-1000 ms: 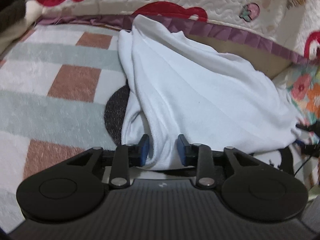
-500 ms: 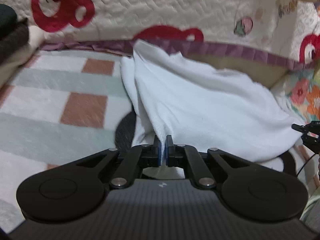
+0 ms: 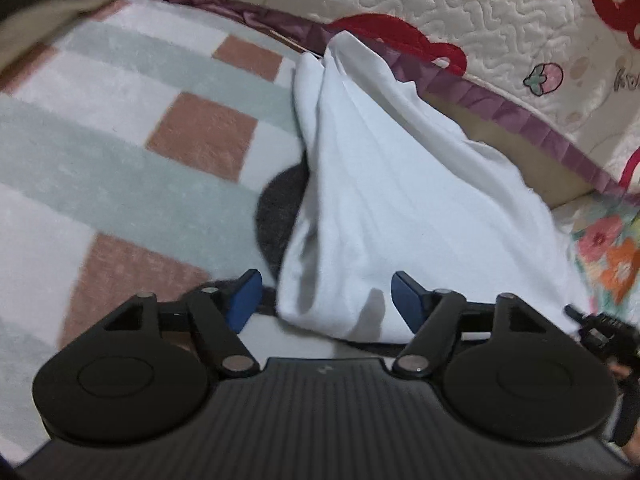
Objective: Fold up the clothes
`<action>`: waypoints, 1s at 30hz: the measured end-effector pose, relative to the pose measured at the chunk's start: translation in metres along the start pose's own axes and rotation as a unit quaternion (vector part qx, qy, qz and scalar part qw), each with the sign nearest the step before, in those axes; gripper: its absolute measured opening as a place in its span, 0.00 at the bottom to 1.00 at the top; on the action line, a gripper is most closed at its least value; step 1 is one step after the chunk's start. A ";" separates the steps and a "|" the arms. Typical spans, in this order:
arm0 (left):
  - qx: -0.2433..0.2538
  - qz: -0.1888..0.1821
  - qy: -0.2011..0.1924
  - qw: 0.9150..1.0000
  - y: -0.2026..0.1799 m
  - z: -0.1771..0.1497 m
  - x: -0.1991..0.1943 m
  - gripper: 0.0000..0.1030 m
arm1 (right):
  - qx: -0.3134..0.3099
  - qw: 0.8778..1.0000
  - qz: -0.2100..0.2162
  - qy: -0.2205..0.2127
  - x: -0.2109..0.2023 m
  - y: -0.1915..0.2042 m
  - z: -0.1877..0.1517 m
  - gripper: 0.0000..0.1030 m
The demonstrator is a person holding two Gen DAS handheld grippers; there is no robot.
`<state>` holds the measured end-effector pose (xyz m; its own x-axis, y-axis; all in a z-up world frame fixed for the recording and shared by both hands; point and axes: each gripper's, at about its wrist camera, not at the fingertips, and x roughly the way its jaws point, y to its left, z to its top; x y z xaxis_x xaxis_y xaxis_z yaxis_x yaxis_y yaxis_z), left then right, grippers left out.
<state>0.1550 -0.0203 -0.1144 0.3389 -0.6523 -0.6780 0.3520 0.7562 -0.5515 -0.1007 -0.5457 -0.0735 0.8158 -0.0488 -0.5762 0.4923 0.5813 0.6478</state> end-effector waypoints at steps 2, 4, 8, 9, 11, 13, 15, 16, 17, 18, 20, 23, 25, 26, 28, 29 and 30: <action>-0.026 -0.013 -0.013 1.000 0.004 0.000 0.002 0.70 | 0.002 1.000 0.001 0.004 -0.001 0.000 0.000 0.09; -0.041 -0.012 -0.022 0.999 0.003 0.001 0.004 0.71 | 0.005 1.000 0.007 0.006 -0.006 0.002 0.001 0.09; 0.005 -0.002 -0.015 1.000 -0.009 0.000 0.007 0.50 | 0.002 1.000 0.007 0.003 -0.010 0.002 0.001 0.09; 0.012 0.002 -0.009 1.000 -0.012 0.000 0.008 0.31 | 0.002 1.000 0.005 0.003 -0.009 0.001 0.001 0.10; 0.008 0.004 0.003 1.000 -0.013 -0.002 0.010 0.08 | 0.004 1.000 0.001 0.003 -0.006 -0.004 0.000 0.13; 0.010 0.007 -0.001 1.000 -0.015 -0.003 0.008 0.08 | 0.014 1.000 -0.010 0.006 -0.003 -0.007 0.000 0.13; 0.012 0.003 -0.006 1.000 -0.016 -0.004 0.006 0.08 | 0.018 1.000 -0.008 0.007 -0.002 -0.009 -0.001 0.13; 0.013 -0.001 -0.009 1.000 -0.017 -0.004 0.005 0.11 | 0.019 1.000 -0.007 0.006 -0.001 -0.009 -0.002 0.13; 0.010 -0.004 -0.009 1.000 -0.016 -0.004 0.005 0.13 | 0.019 1.000 -0.008 0.007 0.000 -0.009 -0.001 0.15; 0.005 -0.008 -0.007 1.000 -0.015 -0.004 0.006 0.15 | 0.016 1.000 -0.009 0.010 0.001 -0.010 -0.001 0.21; 0.002 -0.008 -0.005 1.000 -0.015 -0.005 0.011 0.21 | 0.013 1.000 -0.010 0.012 0.005 -0.012 0.001 0.27; 0.036 -0.012 -0.013 0.999 -0.019 -0.005 0.020 0.21 | -0.017 1.000 -0.009 0.016 0.011 -0.007 0.006 0.27; 0.083 0.000 -0.021 0.996 -0.025 -0.004 0.026 0.16 | -0.043 0.999 -0.010 0.021 0.016 -0.002 0.009 0.13; 0.100 0.010 -0.023 0.995 -0.029 -0.004 0.026 0.10 | -0.059 0.998 -0.011 0.026 0.018 0.003 0.010 0.10; 0.131 0.028 -0.029 0.990 -0.040 -0.005 0.024 0.08 | -0.068 0.997 -0.010 0.026 0.019 0.008 0.014 0.09; 0.151 0.041 -0.036 0.987 -0.046 -0.006 0.020 0.08 | -0.069 0.997 -0.007 0.022 0.017 0.010 0.016 0.08; 0.169 0.050 -0.048 0.983 -0.052 -0.006 0.013 0.08 | -0.069 0.997 -0.001 0.014 0.012 0.013 0.018 0.08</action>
<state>0.1355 -0.0683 -0.0975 0.4610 -0.5904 -0.6625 0.5782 0.7662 -0.2805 -0.0789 -0.5535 -0.0633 0.8052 -0.0274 -0.5923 0.4451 0.6880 0.5732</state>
